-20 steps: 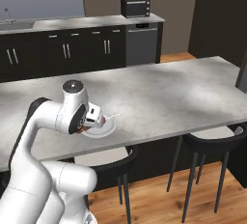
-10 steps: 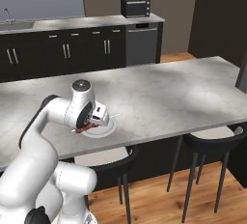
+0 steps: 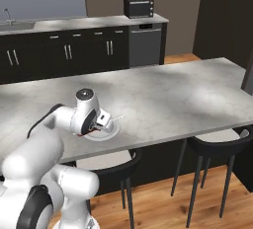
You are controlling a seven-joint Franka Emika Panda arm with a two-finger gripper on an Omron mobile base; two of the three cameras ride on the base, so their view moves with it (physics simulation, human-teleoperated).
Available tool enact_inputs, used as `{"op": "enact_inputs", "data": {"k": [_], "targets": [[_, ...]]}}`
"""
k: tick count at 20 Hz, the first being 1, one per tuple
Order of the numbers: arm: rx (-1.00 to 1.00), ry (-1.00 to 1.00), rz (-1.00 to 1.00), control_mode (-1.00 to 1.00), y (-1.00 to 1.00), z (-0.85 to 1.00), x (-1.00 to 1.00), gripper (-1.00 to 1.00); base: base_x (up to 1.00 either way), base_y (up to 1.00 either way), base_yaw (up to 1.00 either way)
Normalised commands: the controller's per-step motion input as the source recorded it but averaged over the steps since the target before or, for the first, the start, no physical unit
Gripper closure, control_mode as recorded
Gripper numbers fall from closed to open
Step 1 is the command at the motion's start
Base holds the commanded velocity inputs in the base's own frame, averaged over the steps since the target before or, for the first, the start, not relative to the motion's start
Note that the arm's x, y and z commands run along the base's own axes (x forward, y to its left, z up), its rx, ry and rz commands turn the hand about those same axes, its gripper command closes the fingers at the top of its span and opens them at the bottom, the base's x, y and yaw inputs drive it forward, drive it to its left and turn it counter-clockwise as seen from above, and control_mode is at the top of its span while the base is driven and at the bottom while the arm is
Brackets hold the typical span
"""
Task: Pick up the mango and banana from the fridge and place one fruit on each plate on the dining counter.
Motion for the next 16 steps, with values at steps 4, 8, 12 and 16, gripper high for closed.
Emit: {"op": "enact_inputs", "data": {"k": [4,8,12,16], "targets": [[0.01,0.00,-0.11,-1.00,0.00,-0.20,0.54,1.00,0.00,0.00,0.00],[0.03,0.00,-0.09,-1.00,0.00,-0.21,0.44,1.00,0.00,0.00,0.00],[0.04,0.02,-0.04,-1.00,-0.01,-0.26,0.23,1.00,0.00,0.00,0.00],[0.05,0.02,-0.02,-1.00,-0.04,-0.24,0.24,1.00,0.00,0.00,0.00]]}}
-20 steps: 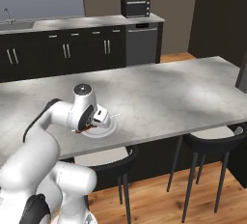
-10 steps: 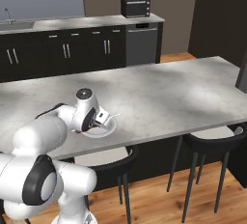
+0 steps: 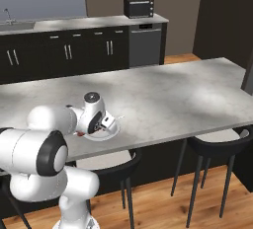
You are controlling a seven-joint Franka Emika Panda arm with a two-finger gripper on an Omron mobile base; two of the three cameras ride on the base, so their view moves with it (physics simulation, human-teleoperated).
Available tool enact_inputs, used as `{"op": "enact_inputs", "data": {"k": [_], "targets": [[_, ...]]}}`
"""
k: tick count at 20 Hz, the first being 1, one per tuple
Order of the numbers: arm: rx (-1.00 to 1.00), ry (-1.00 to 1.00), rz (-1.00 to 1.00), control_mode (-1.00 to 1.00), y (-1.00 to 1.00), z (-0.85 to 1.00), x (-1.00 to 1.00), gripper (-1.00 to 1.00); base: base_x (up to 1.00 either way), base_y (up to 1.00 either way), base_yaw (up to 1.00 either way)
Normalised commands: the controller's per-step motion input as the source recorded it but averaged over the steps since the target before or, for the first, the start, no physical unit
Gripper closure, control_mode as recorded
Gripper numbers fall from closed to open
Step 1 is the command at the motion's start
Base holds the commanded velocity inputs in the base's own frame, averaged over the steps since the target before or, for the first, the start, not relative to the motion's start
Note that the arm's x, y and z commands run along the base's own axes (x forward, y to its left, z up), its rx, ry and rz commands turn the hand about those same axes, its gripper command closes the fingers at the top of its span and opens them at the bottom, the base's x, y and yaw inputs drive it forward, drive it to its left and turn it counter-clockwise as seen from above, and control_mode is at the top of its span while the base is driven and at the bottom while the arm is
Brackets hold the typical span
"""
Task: Pick up the mango and banana from the fridge and place one fruit on each plate on the dining counter.
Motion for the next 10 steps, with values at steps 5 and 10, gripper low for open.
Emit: {"op": "enact_inputs", "data": {"k": [5,10], "targets": [[0.06,0.02,-0.02,-1.00,-0.04,-0.24,0.15,1.00,0.00,0.00,0.00],[0.06,0.00,0.00,-1.00,0.00,-0.19,0.11,1.00,0.00,0.00,0.00]]}}
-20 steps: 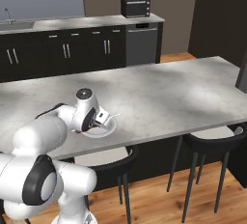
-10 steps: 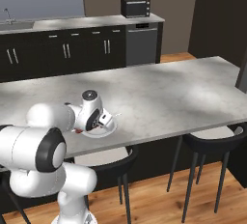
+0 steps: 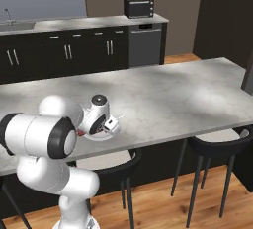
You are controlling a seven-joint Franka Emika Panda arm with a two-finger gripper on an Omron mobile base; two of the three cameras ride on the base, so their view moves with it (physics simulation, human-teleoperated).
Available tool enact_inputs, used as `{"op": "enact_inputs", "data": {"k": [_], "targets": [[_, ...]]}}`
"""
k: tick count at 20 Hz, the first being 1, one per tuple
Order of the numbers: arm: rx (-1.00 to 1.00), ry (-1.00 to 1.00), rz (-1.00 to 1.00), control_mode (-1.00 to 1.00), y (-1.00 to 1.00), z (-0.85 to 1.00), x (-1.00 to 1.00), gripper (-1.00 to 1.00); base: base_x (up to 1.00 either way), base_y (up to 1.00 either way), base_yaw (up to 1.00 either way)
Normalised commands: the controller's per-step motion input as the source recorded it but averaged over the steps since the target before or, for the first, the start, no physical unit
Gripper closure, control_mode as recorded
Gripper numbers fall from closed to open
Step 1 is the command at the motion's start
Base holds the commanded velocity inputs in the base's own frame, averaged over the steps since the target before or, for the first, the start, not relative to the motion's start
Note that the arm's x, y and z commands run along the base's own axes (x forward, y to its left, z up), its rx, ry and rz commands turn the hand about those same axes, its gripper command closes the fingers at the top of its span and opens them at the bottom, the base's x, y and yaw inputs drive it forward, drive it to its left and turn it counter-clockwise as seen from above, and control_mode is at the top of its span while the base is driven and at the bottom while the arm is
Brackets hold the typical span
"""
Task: Pick up the mango and banana from the fridge and place one fruit on each plate on the dining counter.
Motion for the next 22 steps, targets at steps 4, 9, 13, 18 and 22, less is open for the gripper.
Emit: {"op": "enact_inputs", "data": {"k": [4,9,13,18,22], "targets": [[0.05,0.00,0.00,-1.00,0.02,-0.16,0.04,-1.00,0.00,0.00,0.00],[0.02,0.00,0.00,-1.00,0.00,-0.07,0.10,-1.00,0.00,0.00,0.00],[0.00,0.00,0.00,-1.00,0.01,0.09,0.19,-1.00,0.00,0.00,0.00],[0.00,0.00,0.00,-1.00,0.02,0.34,0.05,-1.00,0.00,0.00,0.00],[0.00,0.00,0.00,-1.00,0.00,0.54,-0.05,-1.00,0.00,0.00,0.00]]}}
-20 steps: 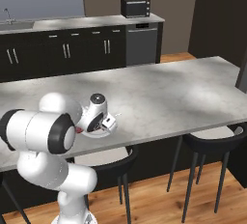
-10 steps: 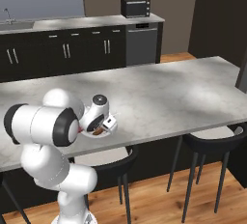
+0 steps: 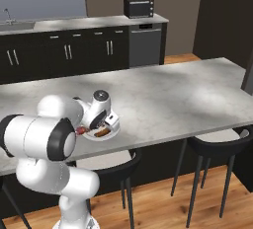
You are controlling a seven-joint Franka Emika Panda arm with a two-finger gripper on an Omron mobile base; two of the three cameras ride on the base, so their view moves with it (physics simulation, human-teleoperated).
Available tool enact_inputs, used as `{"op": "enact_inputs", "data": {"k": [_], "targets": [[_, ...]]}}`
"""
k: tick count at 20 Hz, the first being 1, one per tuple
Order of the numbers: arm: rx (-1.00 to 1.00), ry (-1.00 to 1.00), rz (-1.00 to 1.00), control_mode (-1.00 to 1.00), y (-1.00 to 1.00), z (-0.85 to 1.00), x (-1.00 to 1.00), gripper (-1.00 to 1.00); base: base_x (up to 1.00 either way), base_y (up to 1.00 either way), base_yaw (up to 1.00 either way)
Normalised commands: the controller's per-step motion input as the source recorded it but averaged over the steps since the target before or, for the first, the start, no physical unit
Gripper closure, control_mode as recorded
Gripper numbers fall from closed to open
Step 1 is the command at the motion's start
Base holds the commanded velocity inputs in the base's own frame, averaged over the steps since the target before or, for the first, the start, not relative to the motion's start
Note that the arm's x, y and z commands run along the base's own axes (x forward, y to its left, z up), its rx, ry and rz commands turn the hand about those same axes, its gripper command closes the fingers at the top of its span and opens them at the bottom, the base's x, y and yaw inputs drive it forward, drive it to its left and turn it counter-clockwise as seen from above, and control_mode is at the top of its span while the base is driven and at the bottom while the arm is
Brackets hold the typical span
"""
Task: Pick up the mango and banana from the fridge and place one fruit on each plate on the dining counter.
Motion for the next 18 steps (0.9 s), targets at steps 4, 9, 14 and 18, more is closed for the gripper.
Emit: {"op": "enact_inputs", "data": {"k": [4,9,14,18], "targets": [[0.00,0.00,0.00,-1.00,0.00,0.45,-0.23,-1.00,0.00,0.00,0.00],[0.00,0.00,0.01,-1.00,0.00,0.26,-0.59,-1.00,0.00,0.00,0.00],[-0.06,-0.12,0.02,-1.00,0.02,0.06,-0.85,-1.00,0.00,0.00,0.00],[-0.14,-0.20,0.08,-1.00,0.08,0.01,-0.87,-1.00,0.00,0.00,0.00]]}}
